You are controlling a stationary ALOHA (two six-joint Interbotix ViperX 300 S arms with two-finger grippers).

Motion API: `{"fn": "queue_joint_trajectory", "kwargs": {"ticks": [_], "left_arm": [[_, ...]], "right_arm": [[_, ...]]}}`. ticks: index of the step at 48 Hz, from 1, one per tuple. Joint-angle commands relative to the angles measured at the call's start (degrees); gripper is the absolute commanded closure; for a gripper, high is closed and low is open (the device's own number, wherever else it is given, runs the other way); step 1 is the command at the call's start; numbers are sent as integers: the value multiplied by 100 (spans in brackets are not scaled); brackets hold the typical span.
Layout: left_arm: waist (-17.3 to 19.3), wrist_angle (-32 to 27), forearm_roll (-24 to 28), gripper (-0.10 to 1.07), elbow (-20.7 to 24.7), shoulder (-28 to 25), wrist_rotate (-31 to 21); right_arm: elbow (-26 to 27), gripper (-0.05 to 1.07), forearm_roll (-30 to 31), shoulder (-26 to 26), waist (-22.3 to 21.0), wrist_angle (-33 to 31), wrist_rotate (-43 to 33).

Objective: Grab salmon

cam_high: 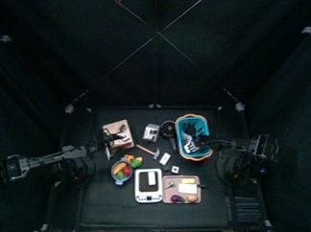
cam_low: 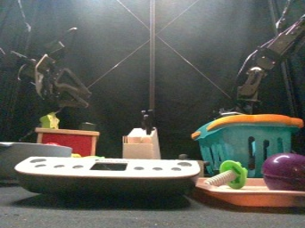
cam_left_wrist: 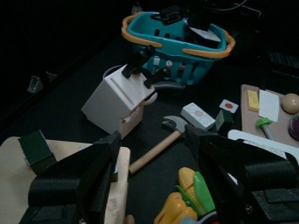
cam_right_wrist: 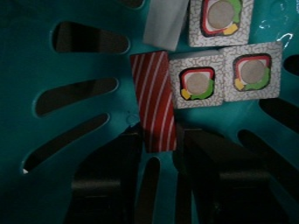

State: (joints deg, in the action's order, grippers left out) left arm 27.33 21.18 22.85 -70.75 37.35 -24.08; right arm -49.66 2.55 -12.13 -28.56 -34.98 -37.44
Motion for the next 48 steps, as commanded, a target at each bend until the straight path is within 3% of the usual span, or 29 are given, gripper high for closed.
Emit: {"fn": "queue_joint_trajectory", "kwargs": {"ticks": [1,48], "left_arm": [[18,26,-9,3,79,-9,0],[0,26,-79,3,35,-9,-9]], "right_arm": [[105,32,9,-290,-18,0,9],[246,33,114,-563,-18,-334,9]]}}
